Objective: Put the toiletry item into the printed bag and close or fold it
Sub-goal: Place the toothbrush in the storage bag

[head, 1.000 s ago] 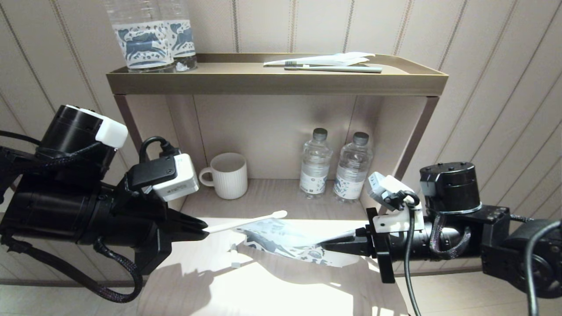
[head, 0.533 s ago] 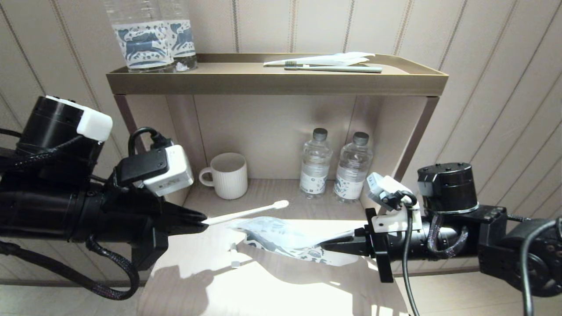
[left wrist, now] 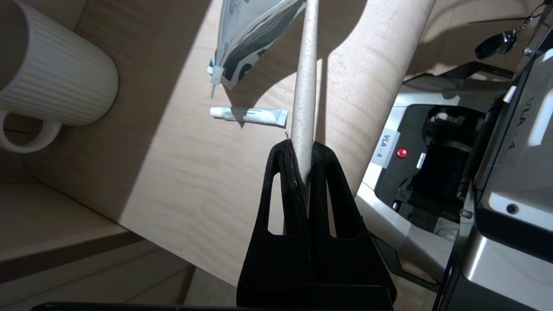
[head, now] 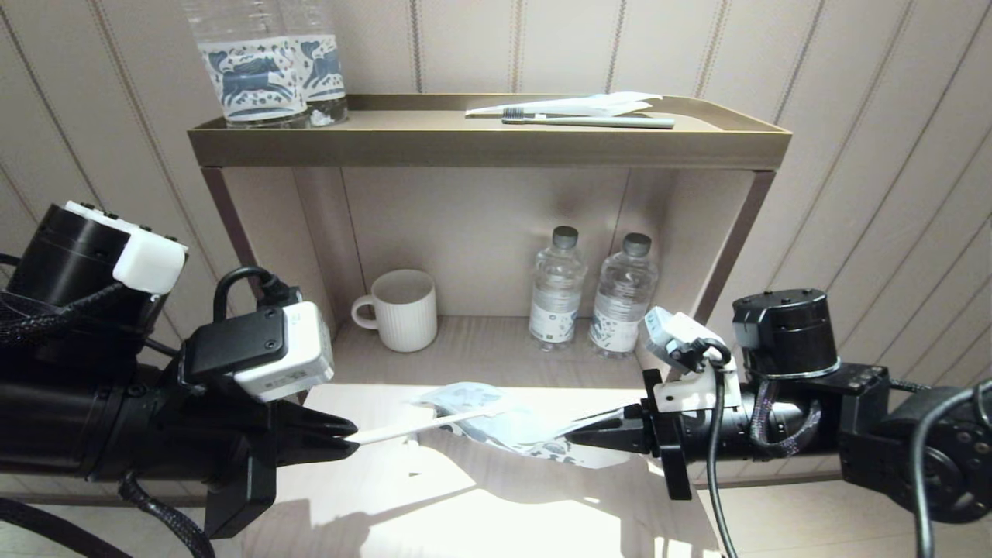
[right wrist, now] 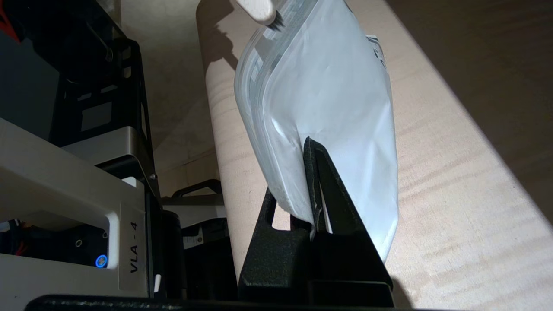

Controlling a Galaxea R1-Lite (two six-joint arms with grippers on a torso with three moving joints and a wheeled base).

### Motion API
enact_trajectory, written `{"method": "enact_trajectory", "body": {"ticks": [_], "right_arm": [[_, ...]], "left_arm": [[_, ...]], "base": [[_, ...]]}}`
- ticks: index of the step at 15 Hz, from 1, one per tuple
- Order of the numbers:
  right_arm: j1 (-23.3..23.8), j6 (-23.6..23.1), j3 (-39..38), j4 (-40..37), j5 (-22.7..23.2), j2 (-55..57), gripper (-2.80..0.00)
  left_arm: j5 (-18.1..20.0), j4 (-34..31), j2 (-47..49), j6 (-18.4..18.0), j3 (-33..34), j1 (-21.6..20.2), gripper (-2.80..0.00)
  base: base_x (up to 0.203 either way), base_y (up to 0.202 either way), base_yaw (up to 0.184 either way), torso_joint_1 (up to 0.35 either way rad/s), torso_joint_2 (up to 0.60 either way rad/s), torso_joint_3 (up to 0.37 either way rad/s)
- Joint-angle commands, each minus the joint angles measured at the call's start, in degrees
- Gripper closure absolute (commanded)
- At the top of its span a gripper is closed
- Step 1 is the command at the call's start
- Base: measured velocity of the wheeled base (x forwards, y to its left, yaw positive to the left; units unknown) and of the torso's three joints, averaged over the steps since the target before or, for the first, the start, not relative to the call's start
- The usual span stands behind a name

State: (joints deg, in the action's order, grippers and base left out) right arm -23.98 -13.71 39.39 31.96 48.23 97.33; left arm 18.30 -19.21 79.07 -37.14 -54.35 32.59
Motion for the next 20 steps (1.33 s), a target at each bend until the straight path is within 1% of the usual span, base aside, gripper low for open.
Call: {"method": "enact_trajectory", "body": {"ticks": [1,4,7,10,13,15,20], "right_arm": [[-0.02,-0.09,-0.01,0.20,0.29,0.14,0.00],[-0.10,-0.09,-0.19,0.20,0.29,-0.03,0.00],[-0.19,-0.09,-0.19,0.20,0.29,-0.03,0.00],[-0.33,-0.09,-0.19,0.20,0.29,-0.03,0.00],[-0.45,-0.09,-0.19,0.12,0.29,-0.03,0.00],[-0.37,-0.09,-0.19,0.12,0.29,-0.03,0.00],[-0.37,-0.09,-0.01,0.12,0.29,0.05,0.00]], "left_arm": [[0.08,0.12,1.66,-0.21,0.08,0.10,0.00],[0.13,2.59,4.70,-0.62,-0.23,0.02,0.00],[0.15,3.35,7.52,-0.65,-1.32,0.20,0.00],[0.18,5.72,9.83,-0.57,-2.40,2.60,0.00],[0.07,5.55,10.83,-0.47,-3.90,5.50,0.00],[0.22,5.42,10.57,-0.47,-3.68,6.77,0.00],[0.69,3.82,7.71,-0.65,-1.95,7.49,0.00]], "base": [[0.000,0.000,0.000,0.000,0.00,0.000],[0.000,0.000,0.000,0.000,0.00,0.000],[0.000,0.000,0.000,0.000,0.00,0.000],[0.000,0.000,0.000,0.000,0.00,0.000],[0.000,0.000,0.000,0.000,0.00,0.000],[0.000,0.000,0.000,0.000,0.00,0.000],[0.000,0.000,0.000,0.000,0.00,0.000]]}}
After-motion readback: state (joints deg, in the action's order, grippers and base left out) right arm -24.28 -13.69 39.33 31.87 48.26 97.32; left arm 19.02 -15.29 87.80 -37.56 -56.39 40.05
